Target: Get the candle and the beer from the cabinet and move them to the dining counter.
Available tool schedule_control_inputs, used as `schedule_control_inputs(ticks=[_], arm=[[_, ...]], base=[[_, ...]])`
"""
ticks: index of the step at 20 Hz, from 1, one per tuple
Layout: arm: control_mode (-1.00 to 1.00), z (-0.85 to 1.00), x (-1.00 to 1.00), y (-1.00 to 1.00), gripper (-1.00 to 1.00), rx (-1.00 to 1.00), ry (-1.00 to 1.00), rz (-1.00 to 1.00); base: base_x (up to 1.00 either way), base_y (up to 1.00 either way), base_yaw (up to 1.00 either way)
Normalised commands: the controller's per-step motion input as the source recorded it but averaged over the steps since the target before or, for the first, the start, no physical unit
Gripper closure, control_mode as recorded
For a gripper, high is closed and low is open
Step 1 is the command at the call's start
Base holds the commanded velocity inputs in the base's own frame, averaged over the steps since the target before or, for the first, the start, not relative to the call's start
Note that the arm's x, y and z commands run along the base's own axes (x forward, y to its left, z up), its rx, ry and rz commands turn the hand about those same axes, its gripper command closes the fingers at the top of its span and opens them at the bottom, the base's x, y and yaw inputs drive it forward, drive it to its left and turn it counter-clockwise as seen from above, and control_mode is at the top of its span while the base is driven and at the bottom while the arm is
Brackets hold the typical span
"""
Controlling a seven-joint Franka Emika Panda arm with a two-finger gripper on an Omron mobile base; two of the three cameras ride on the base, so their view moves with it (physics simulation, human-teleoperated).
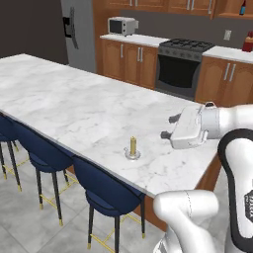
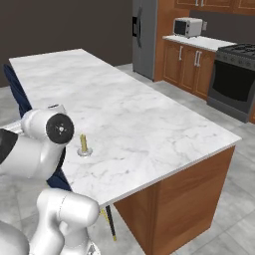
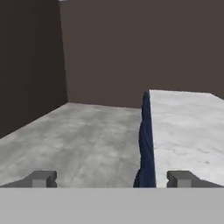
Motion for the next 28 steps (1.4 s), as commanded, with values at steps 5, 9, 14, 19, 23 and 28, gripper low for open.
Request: schedule_control_inputs(ticks=[5,9,14,19,23,28], arm=[[-1.00,0.11,-0.43,0.01,-1.00,-0.05,0.20,-0.40],[-1.00,-0.01,-0.17,0.21,-1.00,-0.08,0.14,-0.27],[-1.00,-0.03,0.00,0.04,-1.00,-0.01,0.04,-0.01],[-1.00,-0.08,-0.23,0.00,-1.00,0.00,0.00,-0.01],[1.00,-0.06,-0.22,0.00,-1.00,0.00,0.00,-0.03],[1.00,0.00,0.00,0.00,-1.00,0.00,0.00,0.00]], base=[[0.00,0.00,0.00],[0.00,0.00,0.00],[0.00,0.00,0.00],[0.00,0.00,0.00],[-0.75,-0.15,-0.13],[-1.00,-0.28,-0.25]])
